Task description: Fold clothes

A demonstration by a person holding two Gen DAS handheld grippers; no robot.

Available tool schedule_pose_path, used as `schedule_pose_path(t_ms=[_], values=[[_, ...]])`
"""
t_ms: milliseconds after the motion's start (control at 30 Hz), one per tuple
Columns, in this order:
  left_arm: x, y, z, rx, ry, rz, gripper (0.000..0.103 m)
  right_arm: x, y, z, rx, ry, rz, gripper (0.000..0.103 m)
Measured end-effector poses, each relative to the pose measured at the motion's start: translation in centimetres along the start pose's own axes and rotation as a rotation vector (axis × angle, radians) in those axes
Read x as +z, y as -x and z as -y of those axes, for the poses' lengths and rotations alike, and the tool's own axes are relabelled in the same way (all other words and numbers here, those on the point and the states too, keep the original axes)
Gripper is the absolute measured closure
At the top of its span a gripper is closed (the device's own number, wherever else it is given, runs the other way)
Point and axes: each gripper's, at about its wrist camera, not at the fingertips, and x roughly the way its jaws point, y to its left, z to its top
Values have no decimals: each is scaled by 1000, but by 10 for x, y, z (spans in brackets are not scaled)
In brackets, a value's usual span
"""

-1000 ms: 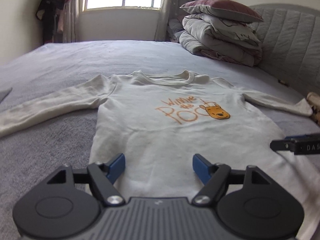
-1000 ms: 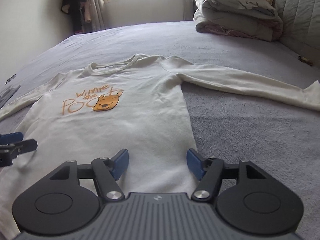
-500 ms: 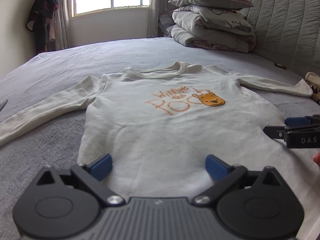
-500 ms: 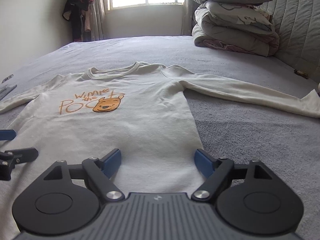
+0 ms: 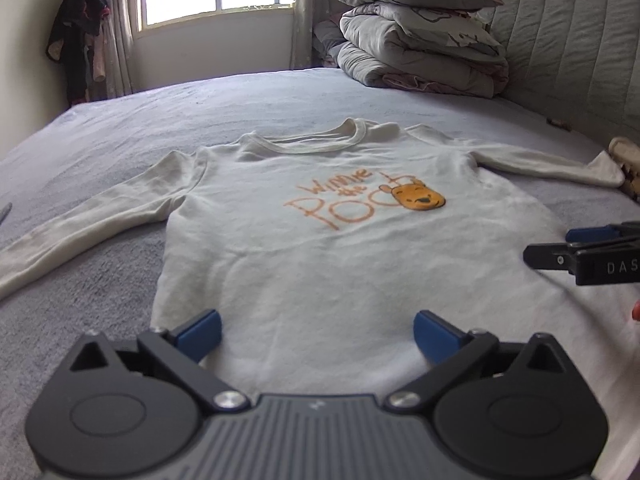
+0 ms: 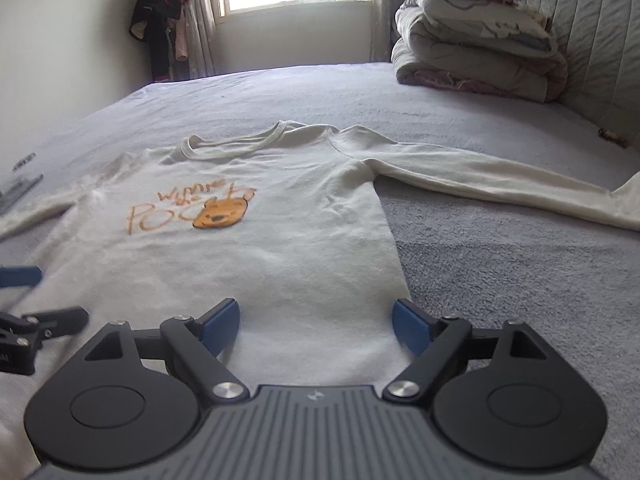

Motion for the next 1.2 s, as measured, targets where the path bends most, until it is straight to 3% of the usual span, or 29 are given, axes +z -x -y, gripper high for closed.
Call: schedule_pose_path(t_ms=[67, 200, 467, 733, 967, 1200], values=[[4, 2, -2, -24, 30, -7, 0, 7, 2, 9, 11, -50, 15, 16], [12, 4, -7, -81, 92, -18, 0, 23, 2, 36, -50, -166, 56, 16], [37, -6, -12, -69, 109, 37, 0, 48, -1, 116, -175, -348, 94, 16], [42, -24, -21, -31, 138, 66, 0, 44, -5, 203, -264, -690, 162, 17], [46, -26, -31, 0, 122, 115, 0, 40, -18, 245, -362, -766, 232, 30], [46, -31, -36, -14, 159, 124, 0, 35, -33, 253, -465, -690, 297, 57]])
